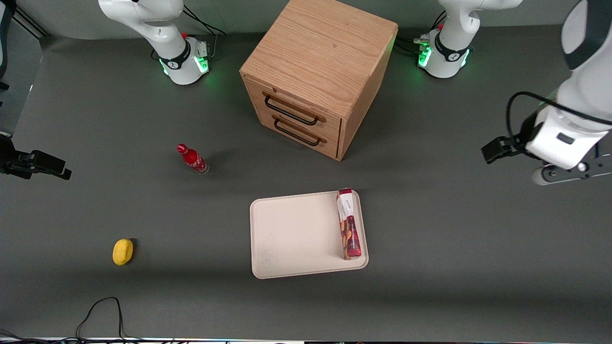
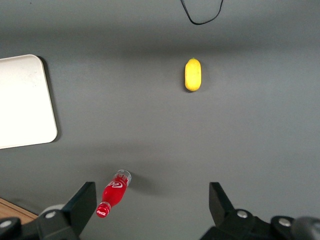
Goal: Place red cookie box on tray
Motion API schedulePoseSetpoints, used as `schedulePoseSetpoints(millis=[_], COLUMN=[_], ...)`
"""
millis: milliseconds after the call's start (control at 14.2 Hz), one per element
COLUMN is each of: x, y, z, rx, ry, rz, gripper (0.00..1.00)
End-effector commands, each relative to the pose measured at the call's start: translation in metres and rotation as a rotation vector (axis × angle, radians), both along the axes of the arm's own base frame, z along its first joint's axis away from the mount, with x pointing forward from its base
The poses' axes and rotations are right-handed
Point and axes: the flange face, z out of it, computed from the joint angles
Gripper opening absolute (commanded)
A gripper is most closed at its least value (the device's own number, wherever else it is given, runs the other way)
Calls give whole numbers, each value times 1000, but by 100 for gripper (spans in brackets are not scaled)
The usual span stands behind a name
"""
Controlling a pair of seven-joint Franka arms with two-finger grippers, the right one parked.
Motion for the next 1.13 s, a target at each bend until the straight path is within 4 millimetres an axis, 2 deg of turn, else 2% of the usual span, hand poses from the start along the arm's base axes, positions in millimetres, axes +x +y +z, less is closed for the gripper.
schedulePoseSetpoints(millis=[0,282,494,705,1058], x=[-30,-27,-24,-13,-15], y=[36,73,76,73,76], z=[-9,-9,-9,-9,-7], rx=[-33,-45,-45,-47,-81], ry=[-28,-34,-39,-25,-14], rz=[-40,-33,-30,-29,-43], gripper=[100,100,100,100,100])
